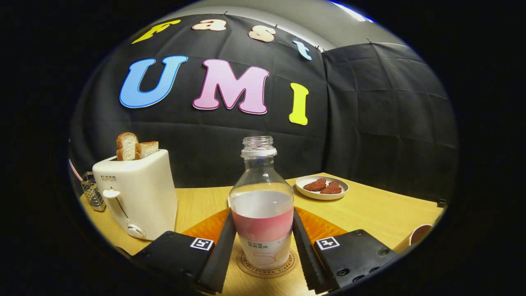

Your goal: Take the bottle from table, then pour the juice into the cup, finally place the bottle on the coaster

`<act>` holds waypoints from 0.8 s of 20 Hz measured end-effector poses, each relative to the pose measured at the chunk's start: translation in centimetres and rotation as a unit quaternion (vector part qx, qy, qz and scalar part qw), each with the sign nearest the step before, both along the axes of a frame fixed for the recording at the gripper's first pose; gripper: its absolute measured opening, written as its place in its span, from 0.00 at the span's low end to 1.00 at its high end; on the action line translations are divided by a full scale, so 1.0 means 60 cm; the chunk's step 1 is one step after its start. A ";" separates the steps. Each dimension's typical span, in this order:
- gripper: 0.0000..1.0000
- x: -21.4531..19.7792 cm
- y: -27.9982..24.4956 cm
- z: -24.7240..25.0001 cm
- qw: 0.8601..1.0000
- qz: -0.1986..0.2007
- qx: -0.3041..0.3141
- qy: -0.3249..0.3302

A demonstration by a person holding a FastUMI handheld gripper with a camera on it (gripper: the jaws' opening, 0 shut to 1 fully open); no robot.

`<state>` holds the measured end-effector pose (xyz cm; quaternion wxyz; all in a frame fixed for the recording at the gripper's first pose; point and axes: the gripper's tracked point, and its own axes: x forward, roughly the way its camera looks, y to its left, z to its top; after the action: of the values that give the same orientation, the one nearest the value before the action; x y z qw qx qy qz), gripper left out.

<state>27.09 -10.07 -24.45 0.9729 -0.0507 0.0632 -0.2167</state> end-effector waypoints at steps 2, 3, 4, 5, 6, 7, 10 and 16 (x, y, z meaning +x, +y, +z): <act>0.75 -0.001 -0.001 0.001 1.000 -0.004 0.004 -0.006; 0.75 0.002 -0.001 0.000 1.000 -0.003 0.003 -0.008; 0.75 0.003 -0.001 0.000 1.000 -0.003 0.002 -0.008; 0.75 0.003 -0.001 0.000 1.000 -0.003 0.002 -0.009; 0.76 0.002 -0.002 0.000 1.000 -0.003 0.003 -0.007; 0.76 0.001 -0.002 -0.001 1.000 -0.003 0.005 -0.005; 0.78 -0.006 -0.009 -0.009 1.000 -0.007 0.009 0.007; 0.97 -0.019 -0.007 0.004 1.000 -0.011 0.000 0.006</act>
<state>25.96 -10.48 -24.23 0.9699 -0.0510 0.0702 -0.2274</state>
